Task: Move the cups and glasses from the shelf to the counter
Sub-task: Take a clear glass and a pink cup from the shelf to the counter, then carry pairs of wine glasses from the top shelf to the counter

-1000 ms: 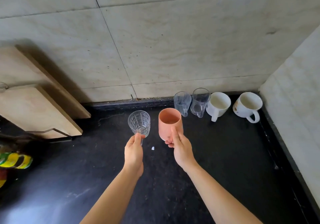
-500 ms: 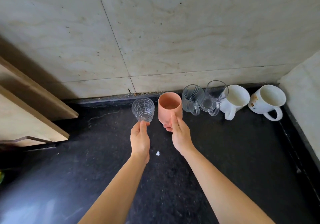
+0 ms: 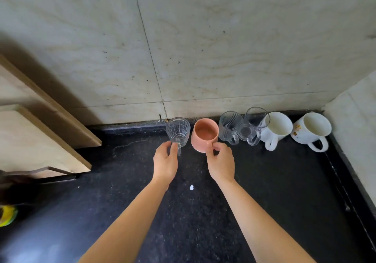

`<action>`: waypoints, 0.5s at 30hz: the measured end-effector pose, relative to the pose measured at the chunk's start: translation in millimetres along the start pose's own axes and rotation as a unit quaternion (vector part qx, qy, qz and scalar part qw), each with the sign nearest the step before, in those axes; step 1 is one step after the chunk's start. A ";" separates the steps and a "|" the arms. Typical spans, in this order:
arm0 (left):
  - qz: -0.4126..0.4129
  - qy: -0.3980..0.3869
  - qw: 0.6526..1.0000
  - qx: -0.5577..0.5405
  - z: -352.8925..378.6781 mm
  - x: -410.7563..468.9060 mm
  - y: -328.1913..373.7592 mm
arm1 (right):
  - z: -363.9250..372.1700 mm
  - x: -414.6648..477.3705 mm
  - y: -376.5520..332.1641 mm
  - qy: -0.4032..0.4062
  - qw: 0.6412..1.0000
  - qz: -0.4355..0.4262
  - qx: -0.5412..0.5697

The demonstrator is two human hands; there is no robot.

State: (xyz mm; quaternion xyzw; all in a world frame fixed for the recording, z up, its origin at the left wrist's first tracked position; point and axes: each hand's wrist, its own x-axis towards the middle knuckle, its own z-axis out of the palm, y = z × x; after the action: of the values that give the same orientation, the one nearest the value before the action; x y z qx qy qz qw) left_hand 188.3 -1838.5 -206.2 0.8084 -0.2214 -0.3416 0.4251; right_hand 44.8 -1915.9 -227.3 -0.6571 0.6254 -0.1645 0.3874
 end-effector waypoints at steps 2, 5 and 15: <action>0.054 0.007 0.997 0.057 -26.0 -6.5 12.1 | -15.7 -8.4 -14.5 -0.002 0.998 -0.043 -0.049; 0.143 0.035 0.979 0.142 -72.2 -18.4 38.8 | -43.3 -19.7 -50.3 0.033 0.987 -0.128 -0.088; 0.300 0.293 0.831 0.365 -239.7 -119.0 141.5 | -119.4 -82.6 -230.1 0.156 0.851 -0.484 -0.133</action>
State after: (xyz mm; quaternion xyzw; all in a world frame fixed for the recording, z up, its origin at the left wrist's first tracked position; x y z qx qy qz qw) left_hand 276.7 -1709.4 52.9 0.8607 -0.4267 0.1617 0.2257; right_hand 107.4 -1892.6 36.5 -0.8874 0.2964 -0.3471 0.0647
